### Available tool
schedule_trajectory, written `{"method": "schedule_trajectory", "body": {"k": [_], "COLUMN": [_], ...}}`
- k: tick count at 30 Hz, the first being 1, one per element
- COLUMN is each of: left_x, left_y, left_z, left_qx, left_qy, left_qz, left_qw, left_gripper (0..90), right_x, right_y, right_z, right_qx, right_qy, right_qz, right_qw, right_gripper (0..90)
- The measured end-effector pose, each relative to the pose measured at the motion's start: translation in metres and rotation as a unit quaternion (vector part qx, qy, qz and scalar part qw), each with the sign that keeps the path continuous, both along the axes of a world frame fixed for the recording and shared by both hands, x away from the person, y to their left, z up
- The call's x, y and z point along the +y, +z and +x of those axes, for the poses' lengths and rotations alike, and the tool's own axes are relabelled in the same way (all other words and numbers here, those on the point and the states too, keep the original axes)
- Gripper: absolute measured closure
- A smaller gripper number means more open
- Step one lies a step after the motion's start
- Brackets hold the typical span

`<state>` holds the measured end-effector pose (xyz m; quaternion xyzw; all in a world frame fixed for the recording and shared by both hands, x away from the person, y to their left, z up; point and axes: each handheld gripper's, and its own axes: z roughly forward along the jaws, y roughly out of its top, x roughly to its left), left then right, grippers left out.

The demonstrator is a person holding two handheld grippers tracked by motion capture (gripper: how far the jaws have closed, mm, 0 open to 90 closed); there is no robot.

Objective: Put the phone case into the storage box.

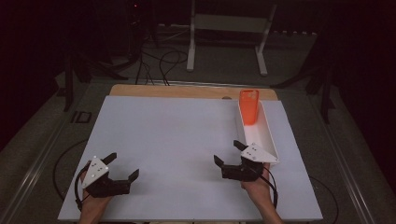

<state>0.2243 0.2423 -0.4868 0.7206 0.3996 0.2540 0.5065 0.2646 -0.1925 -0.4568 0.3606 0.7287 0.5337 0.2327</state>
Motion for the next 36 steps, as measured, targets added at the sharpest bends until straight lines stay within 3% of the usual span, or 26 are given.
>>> {"method": "schedule_trajectory", "body": {"k": [8,15,19,36], "left_x": [0.003,0.005,0.006,0.004], "left_y": [0.000,0.000,0.000,-0.002], "left_z": [-0.001,-0.003,-0.003,-0.002], "left_qx": [-0.001,-0.004,-0.006,-0.001], "left_qy": [0.006,0.006,0.002,-0.004], "left_qz": [0.000,0.004,0.001,0.004], "left_qw": [1.0000,1.0000,1.0000,1.0000], "left_gripper": [0.2,0.3,0.2,0.2], "right_x": [-0.007,-0.016,-0.029,-0.045], "right_y": [-0.012,-0.019,-0.020,-0.020], "right_z": [-0.017,-0.029,-0.037,-0.037], "right_qx": [-0.019,-0.024,-0.028,-0.035], "right_qy": [0.001,-0.007,-0.018,-0.045], "right_qz": [0.005,0.008,0.026,0.028], "right_qw": [0.9998,0.9997,0.9991,0.9980], "right_gripper": [8.9,8.9,8.9,8.9]}}
